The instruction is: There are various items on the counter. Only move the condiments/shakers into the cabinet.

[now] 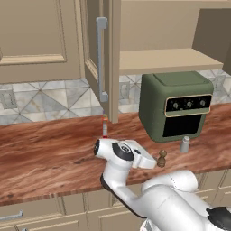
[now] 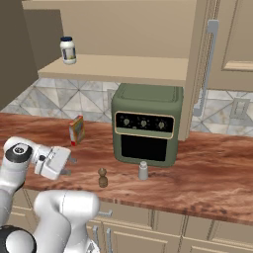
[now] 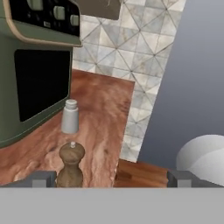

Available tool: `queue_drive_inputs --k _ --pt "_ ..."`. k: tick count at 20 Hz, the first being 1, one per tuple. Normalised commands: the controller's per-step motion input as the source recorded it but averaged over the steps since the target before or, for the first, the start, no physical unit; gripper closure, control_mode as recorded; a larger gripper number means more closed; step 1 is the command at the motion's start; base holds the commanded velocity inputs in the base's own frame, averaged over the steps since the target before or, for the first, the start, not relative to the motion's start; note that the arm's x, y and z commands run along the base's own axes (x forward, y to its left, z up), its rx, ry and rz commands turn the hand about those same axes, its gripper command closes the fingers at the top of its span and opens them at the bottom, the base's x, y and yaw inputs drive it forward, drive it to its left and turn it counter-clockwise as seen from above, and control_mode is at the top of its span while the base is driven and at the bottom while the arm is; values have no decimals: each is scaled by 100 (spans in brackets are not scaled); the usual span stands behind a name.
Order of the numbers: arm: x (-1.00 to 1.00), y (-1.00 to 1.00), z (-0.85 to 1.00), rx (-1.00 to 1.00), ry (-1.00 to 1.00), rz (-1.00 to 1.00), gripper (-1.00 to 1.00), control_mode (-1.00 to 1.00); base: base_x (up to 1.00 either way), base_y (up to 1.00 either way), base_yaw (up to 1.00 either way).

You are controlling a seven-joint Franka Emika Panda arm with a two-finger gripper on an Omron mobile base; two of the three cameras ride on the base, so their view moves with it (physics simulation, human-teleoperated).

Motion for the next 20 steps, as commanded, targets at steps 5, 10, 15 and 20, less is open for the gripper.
queue_drive_inputs --k 5,10,15,20 --pt "27 -6 -18 -4 0 -10 -100 -100 0 0 0" --pt "28 -13 -20 -5 0 -9 -100 -100 0 0 0" --pt "29 -14 -20 -5 0 -8 -100 -100 0 0 0" --pt "11 -10 -23 -6 0 -8 -100 -100 0 0 0"
